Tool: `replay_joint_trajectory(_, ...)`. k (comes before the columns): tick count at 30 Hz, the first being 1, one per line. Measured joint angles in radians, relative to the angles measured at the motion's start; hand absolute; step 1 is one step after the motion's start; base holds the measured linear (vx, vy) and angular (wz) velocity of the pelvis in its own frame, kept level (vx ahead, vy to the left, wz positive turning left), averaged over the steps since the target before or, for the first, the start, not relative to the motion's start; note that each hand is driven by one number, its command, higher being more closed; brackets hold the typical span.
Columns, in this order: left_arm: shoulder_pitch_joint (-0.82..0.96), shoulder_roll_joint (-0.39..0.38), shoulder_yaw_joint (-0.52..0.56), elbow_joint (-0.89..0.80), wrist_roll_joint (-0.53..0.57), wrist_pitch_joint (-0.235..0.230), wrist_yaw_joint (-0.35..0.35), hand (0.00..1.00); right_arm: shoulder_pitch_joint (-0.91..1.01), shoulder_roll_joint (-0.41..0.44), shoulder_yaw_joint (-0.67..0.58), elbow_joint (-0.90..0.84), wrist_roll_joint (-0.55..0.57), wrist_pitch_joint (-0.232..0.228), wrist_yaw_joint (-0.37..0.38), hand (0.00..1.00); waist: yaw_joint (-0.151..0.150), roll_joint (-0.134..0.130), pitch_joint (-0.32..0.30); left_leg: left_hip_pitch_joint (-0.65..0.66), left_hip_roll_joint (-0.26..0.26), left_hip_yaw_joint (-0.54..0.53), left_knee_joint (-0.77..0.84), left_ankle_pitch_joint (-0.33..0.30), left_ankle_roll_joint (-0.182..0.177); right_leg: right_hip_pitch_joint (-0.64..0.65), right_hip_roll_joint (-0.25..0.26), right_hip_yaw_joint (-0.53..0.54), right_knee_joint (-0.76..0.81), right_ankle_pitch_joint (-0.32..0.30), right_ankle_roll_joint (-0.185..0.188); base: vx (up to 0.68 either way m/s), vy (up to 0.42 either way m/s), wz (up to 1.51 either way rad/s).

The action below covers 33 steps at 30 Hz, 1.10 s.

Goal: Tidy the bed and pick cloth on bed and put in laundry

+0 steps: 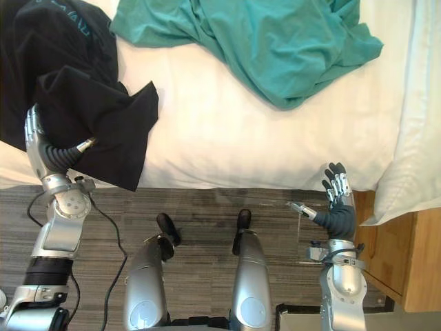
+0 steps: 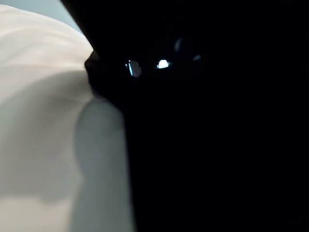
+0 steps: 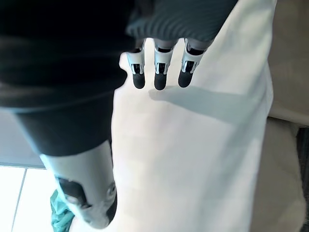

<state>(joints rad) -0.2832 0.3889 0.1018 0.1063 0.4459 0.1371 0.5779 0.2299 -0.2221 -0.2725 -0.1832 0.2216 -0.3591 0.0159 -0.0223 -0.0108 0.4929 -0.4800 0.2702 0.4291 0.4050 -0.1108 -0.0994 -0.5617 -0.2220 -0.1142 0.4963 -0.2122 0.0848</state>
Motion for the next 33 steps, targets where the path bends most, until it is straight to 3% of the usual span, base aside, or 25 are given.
replay_joint_trajectory(3,0.004,-0.015,0.030,0.000,0.078,0.029,-0.004,1.00,-0.017,-0.024,0.001,-0.018,0.033,-0.034,0.028,0.00,-0.001,0.020,0.004,-0.011,-0.010,0.004,-0.030,0.018,0.000,-0.027,-0.003,0.003,0.000,0.000,0.000,0.01,-0.007,0.01)
replay_joint_trajectory(7,0.048,-0.015,0.052,0.000,0.085,0.044,0.038,1.00,-0.048,-0.069,0.009,-0.079,0.039,-0.088,0.029,0.00,-0.013,0.033,0.000,0.006,-0.024,0.021,-0.061,0.028,0.002,-0.039,-0.007,0.018,0.001,0.000,0.000,0.03,-0.003,-0.09)
replay_joint_trajectory(10,0.061,-0.015,0.056,0.025,0.074,-0.004,0.060,1.00,-0.058,-0.078,0.008,-0.130,0.036,-0.095,0.020,0.00,-0.015,0.034,-0.001,0.022,-0.032,0.033,-0.077,0.030,0.003,-0.038,-0.012,0.019,0.001,0.000,0.000,0.03,0.009,-0.08)
replay_joint_trajectory(14,0.070,-0.017,0.047,0.050,-0.052,-0.151,0.033,1.00,-0.075,-0.093,0.008,-0.244,-0.029,-0.089,0.017,0.00,-0.015,0.034,-0.001,0.056,-0.047,0.030,-0.092,0.037,0.006,-0.002,-0.028,0.009,0.001,0.000,0.000,0.04,0.015,0.11)
replay_joint_trajectory(17,0.089,-0.016,0.030,0.052,-0.170,-0.246,-0.086,1.00,-0.077,-0.110,0.008,-0.319,-0.106,-0.076,0.020,0.00,-0.012,0.033,-0.001,0.102,-0.056,0.026,-0.095,0.036,0.007,0.058,-0.042,-0.010,0.001,0.000,0.000,0.05,0.036,0.15)
replay_joint_trajectory(19,0.111,-0.016,0.025,0.039,-0.291,-0.301,-0.212,1.00,-0.077,-0.110,0.007,-0.364,-0.151,-0.055,0.021,0.00,-0.006,0.029,-0.002,0.139,-0.062,0.025,-0.107,0.036,0.007,0.094,-0.046,-0.013,0.001,0.001,0.002,0.05,0.036,0.11)
replay_joint_trajectory(21,0.146,-0.023,0.014,0.033,-0.468,-0.342,-0.401,1.00,-0.079,-0.112,0.009,-0.412,-0.205,-0.032,0.028,0.00,0.007,0.019,-0.010,0.178,-0.065,0.026,-0.107,0.036,0.007,0.138,-0.054,-0.030,0.000,0.002,0.002,0.04,0.023,0.04)
replay_joint_trajectory(24,0.206,-0.057,0.013,0.034,-0.664,-0.342,-0.596,1.00,-0.082,-0.113,0.010,-0.428,-0.254,0.008,0.052,0.00,0.012,-0.009,-0.056,0.197,-0.064,0.025,-0.105,0.033,0.012,0.169,-0.056,-0.048,-0.001,0.002,0.003,0.06,0.006,0.08)
replay_joint_trajectory(26,0.288,-0.102,-0.021,0.070,-0.801,-0.327,-0.743,1.00,-0.115,-0.114,0.023,-0.426,-0.311,0.058,0.053,0.00,0.013,-0.045,-0.088,0.240,-0.062,0.022,-0.100,0.028,0.018,0.226,-0.057,-0.062,-0.009,0.003,0.005,0.10,0.008,0.07)
replay_joint_trajectory(28,0.343,-0.138,-0.074,0.184,-0.891,-0.274,-0.822,1.00,-0.166,-0.122,0.052,-0.386,-0.345,0.089,0.038,0.00,0.010,-0.079,-0.121,0.253,-0.059,-0.004,-0.068,0.019,0.033,0.264,-0.055,-0.069,-0.017,0.012,0.018,0.09,0.006,0.05)
replay_joint_trajectory(31,0.365,-0.179,-0.100,0.320,-0.941,-0.209,-0.855,1.00,-0.250,-0.149,0.061,-0.262,-0.379,0.144,0.000,0.00,0.017,-0.116,-0.129,0.189,-0.016,-0.052,0.099,0.015,0.039,0.323,-0.030,-0.073,-0.073,0.045,0.011,0.08,0.010,0.07)
replay_joint_trajectory(32,0.373,-0.187,-0.101,0.355,-0.962,-0.180,-0.855,1.00,-0.293,-0.156,0.071,-0.181,-0.401,0.177,-0.031,0.00,0.030,-0.139,-0.124,0.131,-0.029,-0.093,0.110,-0.051,-0.006,0.348,-0.021,-0.077,-0.108,0.057,0.008,0.05,0.089,-0.04)
replay_joint_trajectory(33,0.388,-0.186,-0.101,0.364,-0.967,-0.162,-0.850,1.00,-0.318,-0.167,0.081,-0.103,-0.405,0.215,-0.056,0.00,0.043,-0.139,-0.126,0.116,-0.033,-0.116,0.068,-0.046,0.063,0.360,0.011,-0.099,-0.122,0.062,0.018,0.04,0.138,-0.02)
